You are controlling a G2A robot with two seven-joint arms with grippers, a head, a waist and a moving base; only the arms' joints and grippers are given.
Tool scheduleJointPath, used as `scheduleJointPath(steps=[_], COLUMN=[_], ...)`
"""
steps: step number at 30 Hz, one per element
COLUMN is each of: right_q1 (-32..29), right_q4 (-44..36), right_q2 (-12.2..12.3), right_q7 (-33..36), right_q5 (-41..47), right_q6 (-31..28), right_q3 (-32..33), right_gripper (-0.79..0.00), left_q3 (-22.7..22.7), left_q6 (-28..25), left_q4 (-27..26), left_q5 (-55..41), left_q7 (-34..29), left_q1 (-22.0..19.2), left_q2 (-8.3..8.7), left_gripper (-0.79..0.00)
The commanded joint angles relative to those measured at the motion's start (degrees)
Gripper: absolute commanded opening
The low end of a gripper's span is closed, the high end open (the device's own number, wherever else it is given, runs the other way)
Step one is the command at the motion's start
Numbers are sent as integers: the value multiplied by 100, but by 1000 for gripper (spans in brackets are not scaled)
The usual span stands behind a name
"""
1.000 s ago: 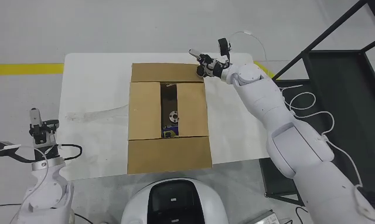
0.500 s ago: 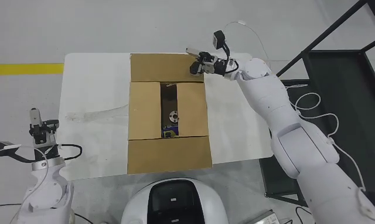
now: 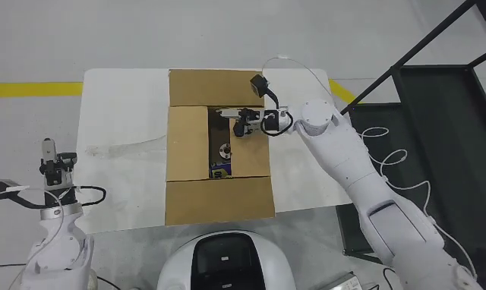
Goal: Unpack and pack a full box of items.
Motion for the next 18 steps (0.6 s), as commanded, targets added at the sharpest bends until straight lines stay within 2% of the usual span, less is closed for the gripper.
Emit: scheduleJointPath(steps=[1, 4, 8, 14, 18], right_q1=[-528, -1178, -1819, -1819, -1819], right_q4=[-881, -1791, -2518, -2518, -2518], right_q2=[150, 317, 447, 447, 447], right_q7=[-69, -140, -130, -130, -130], right_q5=[-249, -509, -489, -489, -489], right_q6=[317, 721, 1042, 1042, 1042], right_q3=[311, 710, 1099, 1099, 1099], right_gripper=[0, 0, 0, 0, 0], left_q3=[-27, -83, -126, -306, -320], left_q6=[-298, -653, -1093, -1784, -1889], left_q4=[55, 129, 210, 423, 636], left_q5=[300, 518, 750, 977, 815], left_q7=[-195, -556, -1281, -2976, -3822], left_q1=[-73, -233, -426, -775, -1126], left_q2=[15, 47, 110, 303, 417], left_gripper=[0, 0, 0, 0, 0])
